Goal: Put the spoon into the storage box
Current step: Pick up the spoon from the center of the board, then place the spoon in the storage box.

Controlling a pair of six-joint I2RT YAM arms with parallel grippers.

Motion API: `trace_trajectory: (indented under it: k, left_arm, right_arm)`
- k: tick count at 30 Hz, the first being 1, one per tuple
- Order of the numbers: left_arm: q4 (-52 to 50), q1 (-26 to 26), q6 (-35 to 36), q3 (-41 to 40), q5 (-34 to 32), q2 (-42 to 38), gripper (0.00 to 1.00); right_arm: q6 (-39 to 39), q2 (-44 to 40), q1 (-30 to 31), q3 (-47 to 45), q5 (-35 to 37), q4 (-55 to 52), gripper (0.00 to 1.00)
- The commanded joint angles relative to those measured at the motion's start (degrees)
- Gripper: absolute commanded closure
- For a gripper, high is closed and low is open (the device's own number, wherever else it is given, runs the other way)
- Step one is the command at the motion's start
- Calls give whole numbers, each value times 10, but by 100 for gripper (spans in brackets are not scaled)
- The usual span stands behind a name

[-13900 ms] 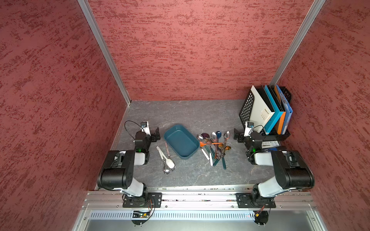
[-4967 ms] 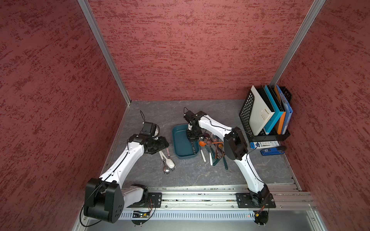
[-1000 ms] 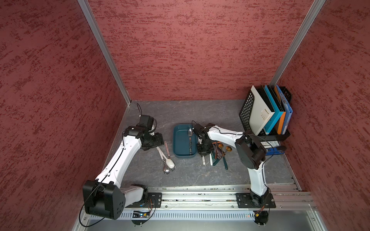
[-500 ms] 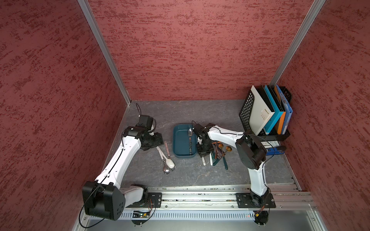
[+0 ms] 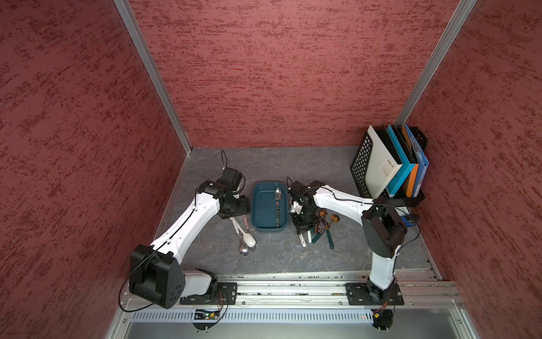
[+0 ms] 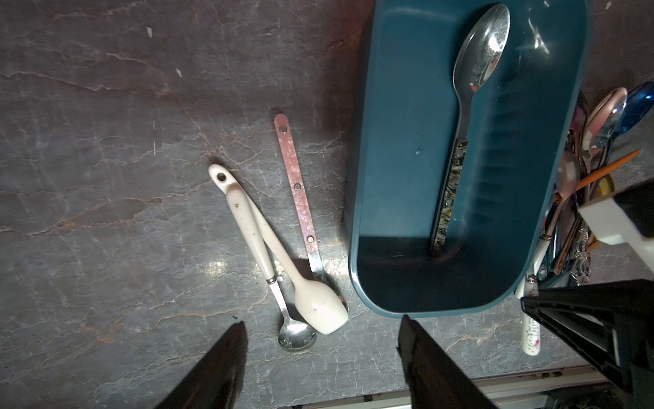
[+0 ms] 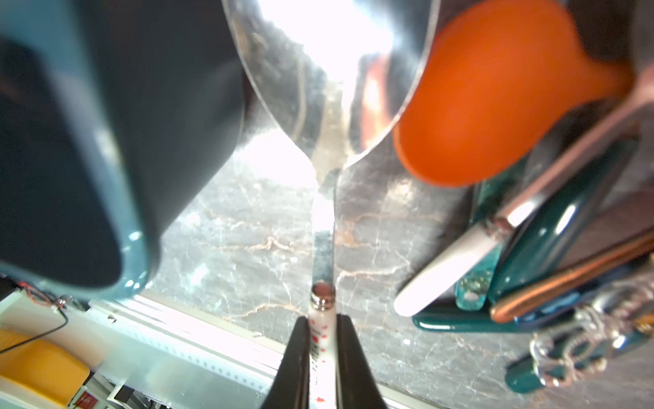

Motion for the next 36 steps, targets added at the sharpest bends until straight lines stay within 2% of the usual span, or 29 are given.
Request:
trace_trajectory:
  k: [1,7,11,17,22,28,36]
  left_arm:
    - [23,-6,-13,21,-1,13,29]
    - [48,-9,-18,31,11,54,29]
    - [94,-4,-37,11,44,62,28]
    - [126,-2,-39,10,65,93,28]
    - [136,-2,-35,-7,67,101,28]
    - [165,-12,-35,-31,87,104,29]
    - [202,-38,-37,-54,117,112,30]
  right_arm:
    - [-17,-33,3,-12,-13,-16,96]
    - [-19,-58,-12,-6,-11,-27,97]
    - [-21,-55,-25,61,-6,-49,97]
    - [-25,32,-26,219,-33,-78,97]
    - [-5,113,-25,315,-69,-85,97]
    - [15,176,-24,365,-85,-78,97]
    - [41,220,-14,369,-87,-67,97]
